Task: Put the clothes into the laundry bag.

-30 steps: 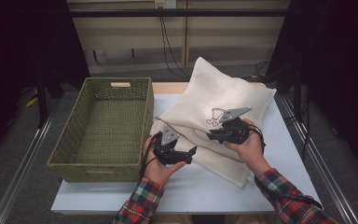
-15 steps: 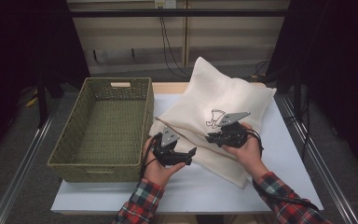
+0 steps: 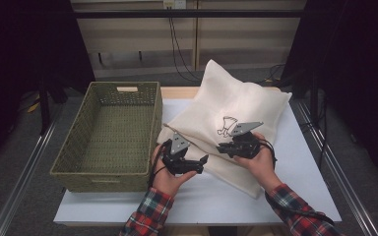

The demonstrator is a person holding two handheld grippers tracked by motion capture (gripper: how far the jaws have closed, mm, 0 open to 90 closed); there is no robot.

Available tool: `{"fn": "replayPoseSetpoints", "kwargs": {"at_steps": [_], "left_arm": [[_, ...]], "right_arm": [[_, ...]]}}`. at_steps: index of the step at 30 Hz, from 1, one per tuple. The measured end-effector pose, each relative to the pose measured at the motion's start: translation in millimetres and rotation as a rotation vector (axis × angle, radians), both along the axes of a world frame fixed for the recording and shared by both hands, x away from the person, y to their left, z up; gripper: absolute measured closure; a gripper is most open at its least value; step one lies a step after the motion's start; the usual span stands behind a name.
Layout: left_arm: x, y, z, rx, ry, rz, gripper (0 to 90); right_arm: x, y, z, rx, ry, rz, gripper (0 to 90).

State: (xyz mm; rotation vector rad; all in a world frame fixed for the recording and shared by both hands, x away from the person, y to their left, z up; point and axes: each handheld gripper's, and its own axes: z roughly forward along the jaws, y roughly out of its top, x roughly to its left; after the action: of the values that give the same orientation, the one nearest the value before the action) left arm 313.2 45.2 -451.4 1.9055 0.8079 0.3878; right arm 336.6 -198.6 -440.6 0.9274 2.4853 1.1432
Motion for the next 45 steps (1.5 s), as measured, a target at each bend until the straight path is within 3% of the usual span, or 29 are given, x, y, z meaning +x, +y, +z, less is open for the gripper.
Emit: {"fn": "replayPoseSetpoints", "kwargs": {"at_steps": [17,41,45], "left_arm": [[1.4,-3.0,1.3,0.003,-0.006,0.0,7.2],[2.4,-5.3,-1.3,0.01,-0.007,-0.01,7.2],[2.8,-4.7,-1.7,0.006,-0.003,-0.01,7.2]], "right_arm": [[3.0,2.2,-14.2,-0.023,0.026,-0.007,84.4],[20.9,4.3,-31.8,-0.084,0.066,-0.039,85.5],[24.7,3.3,-35.2,-0.077,0.073,-0.036,85.7]]}}
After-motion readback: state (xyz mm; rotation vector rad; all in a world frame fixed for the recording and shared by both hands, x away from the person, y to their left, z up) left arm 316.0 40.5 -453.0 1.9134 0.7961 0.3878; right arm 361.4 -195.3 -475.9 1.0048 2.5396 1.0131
